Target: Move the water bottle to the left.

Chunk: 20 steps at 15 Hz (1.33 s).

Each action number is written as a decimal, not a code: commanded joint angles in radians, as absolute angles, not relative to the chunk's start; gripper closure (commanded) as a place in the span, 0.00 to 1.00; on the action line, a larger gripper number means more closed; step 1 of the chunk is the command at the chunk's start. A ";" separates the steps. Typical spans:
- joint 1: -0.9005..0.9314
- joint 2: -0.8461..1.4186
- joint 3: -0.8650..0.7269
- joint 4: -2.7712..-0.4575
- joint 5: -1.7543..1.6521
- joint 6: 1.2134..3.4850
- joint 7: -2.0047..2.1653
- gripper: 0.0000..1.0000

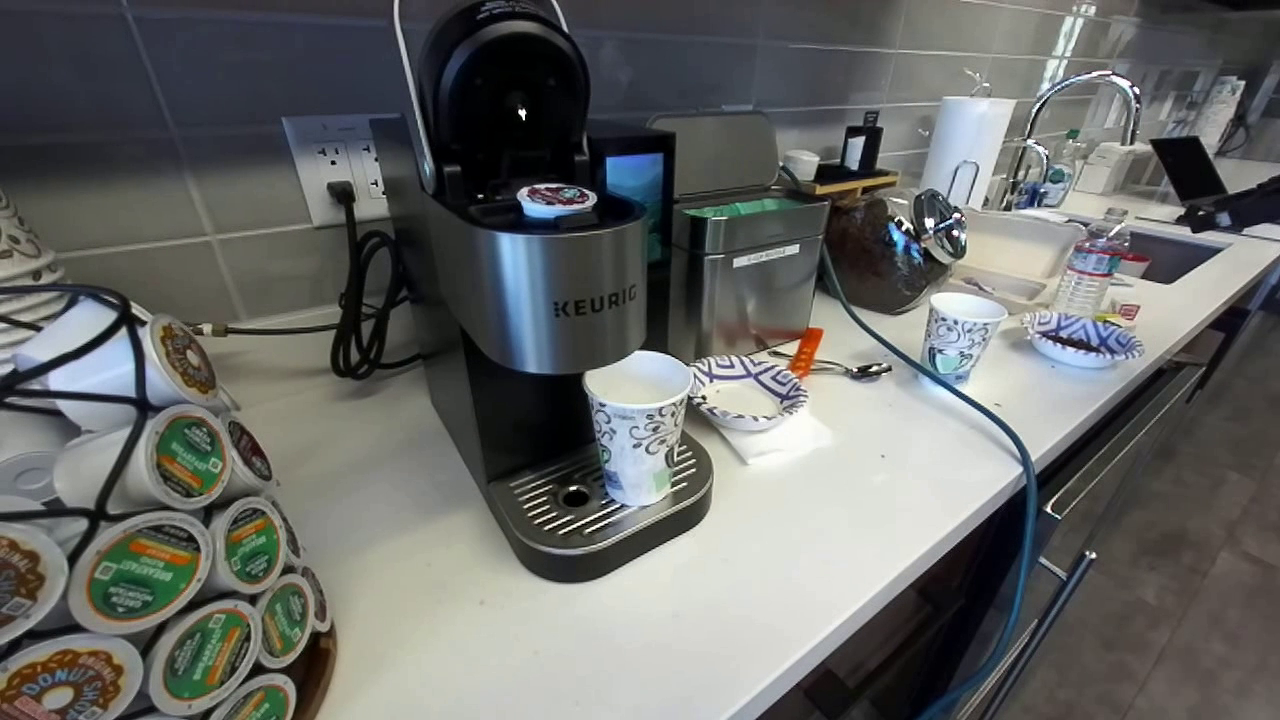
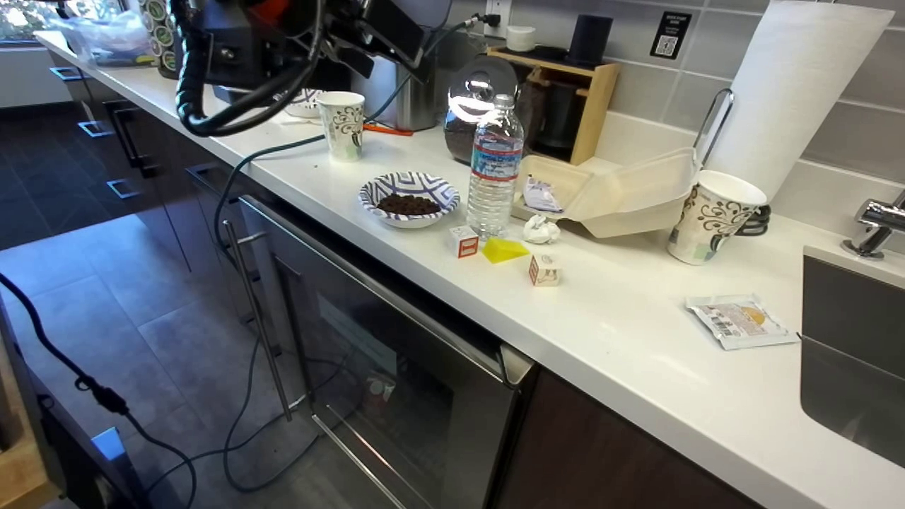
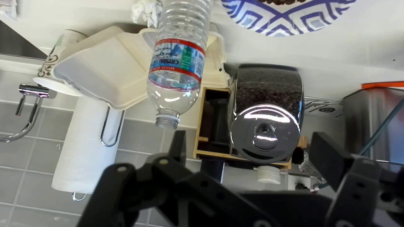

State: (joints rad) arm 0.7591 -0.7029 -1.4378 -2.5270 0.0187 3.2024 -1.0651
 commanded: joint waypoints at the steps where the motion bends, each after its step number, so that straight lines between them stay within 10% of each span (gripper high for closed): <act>1: 0.748 -0.706 -1.437 -2.533 -0.050 3.200 -1.006 0.00; 20: 1.013 -0.978 -1.672 -2.339 -0.161 3.241 -0.809 0.00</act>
State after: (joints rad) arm 1.0130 -0.9603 -1.6617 -2.3517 -0.1139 3.2640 -0.8586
